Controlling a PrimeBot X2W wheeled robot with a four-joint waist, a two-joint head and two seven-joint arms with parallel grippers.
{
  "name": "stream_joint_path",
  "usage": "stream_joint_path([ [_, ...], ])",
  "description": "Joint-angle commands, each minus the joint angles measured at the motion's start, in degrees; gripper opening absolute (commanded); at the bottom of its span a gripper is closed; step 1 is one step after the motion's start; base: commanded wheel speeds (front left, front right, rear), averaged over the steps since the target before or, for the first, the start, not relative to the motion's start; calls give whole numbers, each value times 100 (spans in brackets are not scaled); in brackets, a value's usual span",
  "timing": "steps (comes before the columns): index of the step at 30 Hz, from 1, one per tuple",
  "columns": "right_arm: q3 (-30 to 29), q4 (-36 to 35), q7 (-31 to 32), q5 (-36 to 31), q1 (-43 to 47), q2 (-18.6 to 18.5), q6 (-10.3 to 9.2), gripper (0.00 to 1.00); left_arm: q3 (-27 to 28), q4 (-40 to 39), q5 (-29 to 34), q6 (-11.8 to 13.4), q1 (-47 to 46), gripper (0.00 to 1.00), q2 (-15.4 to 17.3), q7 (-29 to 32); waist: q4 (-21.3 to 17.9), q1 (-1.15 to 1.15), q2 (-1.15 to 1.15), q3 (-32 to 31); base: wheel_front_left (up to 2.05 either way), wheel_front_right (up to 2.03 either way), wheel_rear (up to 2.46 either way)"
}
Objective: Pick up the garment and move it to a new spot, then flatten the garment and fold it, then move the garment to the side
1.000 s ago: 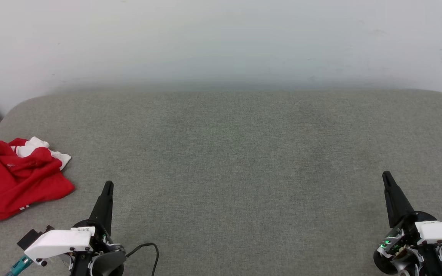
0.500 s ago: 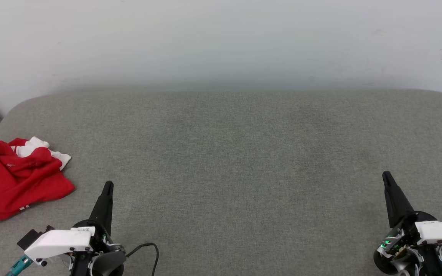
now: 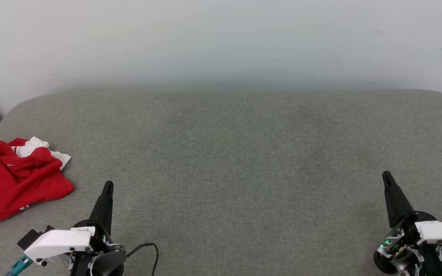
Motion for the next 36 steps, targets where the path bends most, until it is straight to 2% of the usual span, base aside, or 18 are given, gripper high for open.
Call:
stream_joint_path([
  [1,5,5,-2,22,-67,18,-2,0,7,-5,5,-17,-45,0,-12,6,0,0,0,0,0,0,0],
  [10,4,5,-3,22,-67,18,-2,0,7,-5,5,-17,-45,0,-12,6,0,0,0,0,0,0,0],
  [11,1,0,0,0,0,0,0,100,-1,0,0,0,0,100,0,0,0,0,0,0,0,0,0],
  [21,144,-66,-209,-86,162,4,-1,100,-301,-1,66,3,55,100,-7,-207,2,0,0,2,0,0,0],
  [28,246,-199,-404,-470,203,-9,-1,100,-522,-115,234,3,23,100,-1,-406,7,0,0,3,0,0,0],
  [36,247,-389,-607,-1482,237,-10,-1,100,-639,-157,1211,3,-55,100,33,-609,20,0,0,4,0,0,0],
])
